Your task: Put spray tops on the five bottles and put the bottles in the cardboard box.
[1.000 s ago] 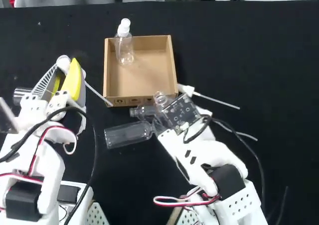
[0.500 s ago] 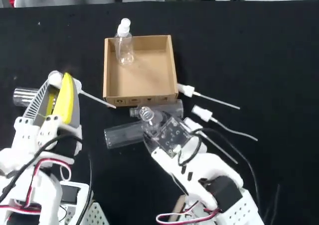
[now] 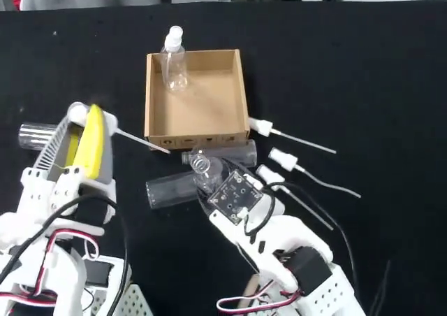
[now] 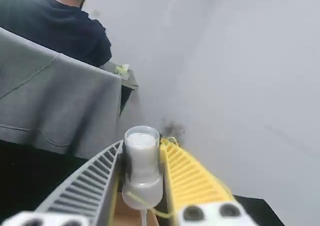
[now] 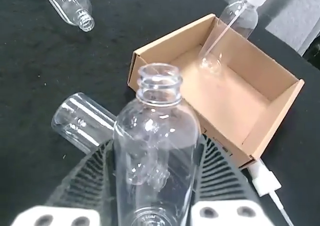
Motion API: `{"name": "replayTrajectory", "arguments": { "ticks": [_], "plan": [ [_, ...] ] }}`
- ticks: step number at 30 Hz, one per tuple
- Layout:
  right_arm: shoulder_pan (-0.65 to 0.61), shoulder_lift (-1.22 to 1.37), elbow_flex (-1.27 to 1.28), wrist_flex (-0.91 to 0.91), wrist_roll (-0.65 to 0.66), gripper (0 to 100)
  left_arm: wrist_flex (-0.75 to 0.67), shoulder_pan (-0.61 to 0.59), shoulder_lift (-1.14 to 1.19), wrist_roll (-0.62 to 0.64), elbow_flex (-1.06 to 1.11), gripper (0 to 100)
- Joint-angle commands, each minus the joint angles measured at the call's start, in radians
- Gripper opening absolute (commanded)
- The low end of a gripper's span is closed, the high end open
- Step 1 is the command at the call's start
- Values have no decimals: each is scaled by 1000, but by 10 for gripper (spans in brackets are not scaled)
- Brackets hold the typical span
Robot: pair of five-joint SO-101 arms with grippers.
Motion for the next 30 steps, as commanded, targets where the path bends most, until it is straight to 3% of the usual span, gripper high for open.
{"name": "replayTrajectory", "arguments": {
  "ticks": [1, 7, 20, 30],
  "plan": [
    [-23, -22, -5, -34, 14, 82, 0, 65, 0, 2, -12, 29],
    [-101, -22, 15, -29, 14, 82, 2, 81, 0, -31, 1, 29],
    [-101, -24, 24, -54, 5, 82, -5, 202, 2, -98, 53, 29],
    [-101, -24, 18, -54, 5, 82, 2, 196, 5, -100, 58, 29]
  ]
}}
